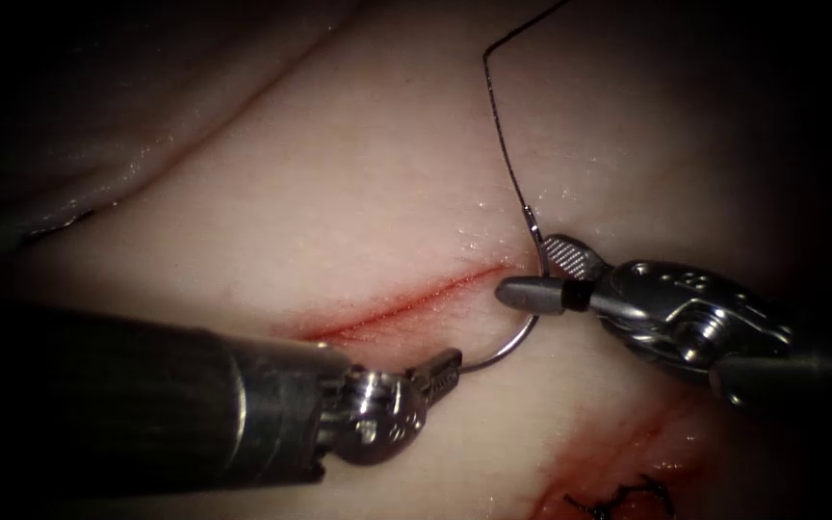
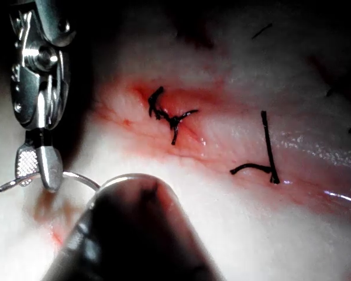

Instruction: Wound Closure

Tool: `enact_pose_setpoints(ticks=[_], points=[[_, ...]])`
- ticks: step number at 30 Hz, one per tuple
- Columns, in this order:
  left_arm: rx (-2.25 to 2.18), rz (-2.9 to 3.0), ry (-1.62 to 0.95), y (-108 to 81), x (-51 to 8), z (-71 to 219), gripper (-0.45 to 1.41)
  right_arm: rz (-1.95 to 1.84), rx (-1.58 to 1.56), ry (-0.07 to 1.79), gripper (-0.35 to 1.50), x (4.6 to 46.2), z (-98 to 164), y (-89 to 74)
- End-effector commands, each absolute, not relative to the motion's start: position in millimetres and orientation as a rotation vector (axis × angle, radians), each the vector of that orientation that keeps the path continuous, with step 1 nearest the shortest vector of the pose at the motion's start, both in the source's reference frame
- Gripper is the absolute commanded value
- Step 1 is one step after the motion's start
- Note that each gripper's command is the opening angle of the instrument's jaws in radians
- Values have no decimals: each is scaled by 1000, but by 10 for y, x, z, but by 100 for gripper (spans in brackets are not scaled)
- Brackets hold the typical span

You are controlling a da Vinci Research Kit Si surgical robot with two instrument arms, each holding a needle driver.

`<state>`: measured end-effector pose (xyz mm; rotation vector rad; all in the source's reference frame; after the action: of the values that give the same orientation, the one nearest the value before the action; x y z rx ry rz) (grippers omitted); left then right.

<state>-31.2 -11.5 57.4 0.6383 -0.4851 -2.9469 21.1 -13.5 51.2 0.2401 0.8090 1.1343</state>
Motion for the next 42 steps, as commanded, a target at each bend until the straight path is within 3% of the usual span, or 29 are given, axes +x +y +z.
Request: enact_pose_setpoints(ticks=[1, 2, 4, 6, 12, 14, 16, 18, 24, 29, 36, 42], points=[[645, -2942, -489, -119, -318, 578, -45, 1135, 241, 811, 109, 220, 517, -138], [644, -2942, -489, -119, -318, 577, -45, 1134, 243, 812, 104, 221, 518, -138], [643, -2938, -493, -119, -318, 576, -45, 1132, 247, 815, 60, 222, 518, -139], [646, -2938, -492, -119, -318, 576, -45, 1132, 249, 819, -35, 223, 517, -139], [662, -2926, -485, -119, -317, 576, -43, 1169, 198, 827, -35, 220, 512, -136], [678, -2921, -479, -120, -317, 576, -10, 1188, 180, 842, -35, 216, 511, -134], [690, -2917, -475, -120, -317, 575, 7, 1186, 170, 849, -35, 213, 509, -132], [736, -2945, -454, -120, -316, 575, 36, 1165, 145, 859, -35, 211, 508, -131], [1008, -3026, -263, -113, -313, 564, 88, 1062, 173, 924, -35, 209, 507, -129], [1117, -3091, -131, -109, -306, 559, 94, 994, 183, 963, -35, 209, 506, -128], [1559, -3123, 502, -96, -296, 550, 96, 772, 186, 1054, -35, 212, 503, -130], [1753, -3051, 821, -89, -292, 550, 96, 610, 225, 1141, -35, 213, 501, -133]])
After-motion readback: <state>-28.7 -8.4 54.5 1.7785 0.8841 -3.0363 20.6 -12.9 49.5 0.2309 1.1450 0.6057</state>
